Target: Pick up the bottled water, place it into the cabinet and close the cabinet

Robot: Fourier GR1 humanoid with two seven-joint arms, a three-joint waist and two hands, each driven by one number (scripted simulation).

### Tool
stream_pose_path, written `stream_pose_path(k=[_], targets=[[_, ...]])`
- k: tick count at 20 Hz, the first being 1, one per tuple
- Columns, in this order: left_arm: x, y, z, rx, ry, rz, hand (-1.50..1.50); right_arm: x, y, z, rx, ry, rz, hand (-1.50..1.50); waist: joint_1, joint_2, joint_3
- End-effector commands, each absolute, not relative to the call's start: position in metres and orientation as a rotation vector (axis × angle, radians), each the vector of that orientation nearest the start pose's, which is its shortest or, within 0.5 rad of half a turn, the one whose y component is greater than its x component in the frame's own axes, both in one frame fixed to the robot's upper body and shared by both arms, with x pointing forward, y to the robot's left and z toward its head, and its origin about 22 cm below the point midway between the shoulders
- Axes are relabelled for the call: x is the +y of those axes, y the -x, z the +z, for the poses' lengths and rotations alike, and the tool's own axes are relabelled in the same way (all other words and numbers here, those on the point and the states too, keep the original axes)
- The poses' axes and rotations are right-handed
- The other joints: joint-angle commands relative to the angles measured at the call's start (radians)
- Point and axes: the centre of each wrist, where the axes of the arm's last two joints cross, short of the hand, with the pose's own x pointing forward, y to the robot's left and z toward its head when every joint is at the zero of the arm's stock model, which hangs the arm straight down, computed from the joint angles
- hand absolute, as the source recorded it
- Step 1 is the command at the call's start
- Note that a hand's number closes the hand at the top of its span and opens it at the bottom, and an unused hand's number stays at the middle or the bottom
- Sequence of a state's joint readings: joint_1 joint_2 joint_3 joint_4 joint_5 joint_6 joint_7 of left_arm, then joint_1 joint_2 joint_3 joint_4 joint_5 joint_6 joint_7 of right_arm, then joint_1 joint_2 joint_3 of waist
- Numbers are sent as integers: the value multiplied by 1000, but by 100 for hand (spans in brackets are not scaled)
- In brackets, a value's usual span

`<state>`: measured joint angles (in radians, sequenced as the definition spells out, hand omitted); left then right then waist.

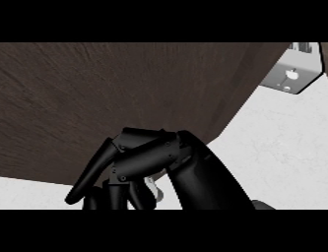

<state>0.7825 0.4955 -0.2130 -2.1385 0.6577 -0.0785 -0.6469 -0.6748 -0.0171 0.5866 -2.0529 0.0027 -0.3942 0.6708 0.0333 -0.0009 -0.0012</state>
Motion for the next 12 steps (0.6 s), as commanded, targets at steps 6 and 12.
stream_pose_path(k=[6, 12], targets=[[314, -43, 44, -1927, 281, 272, 150, -58, -279, 220, -1844, -425, 420, 150, -10, 2, 1], [335, -37, 44, -1914, 269, 278, 150, -56, -325, 214, -1774, -397, 418, 150, -12, 3, 1]])
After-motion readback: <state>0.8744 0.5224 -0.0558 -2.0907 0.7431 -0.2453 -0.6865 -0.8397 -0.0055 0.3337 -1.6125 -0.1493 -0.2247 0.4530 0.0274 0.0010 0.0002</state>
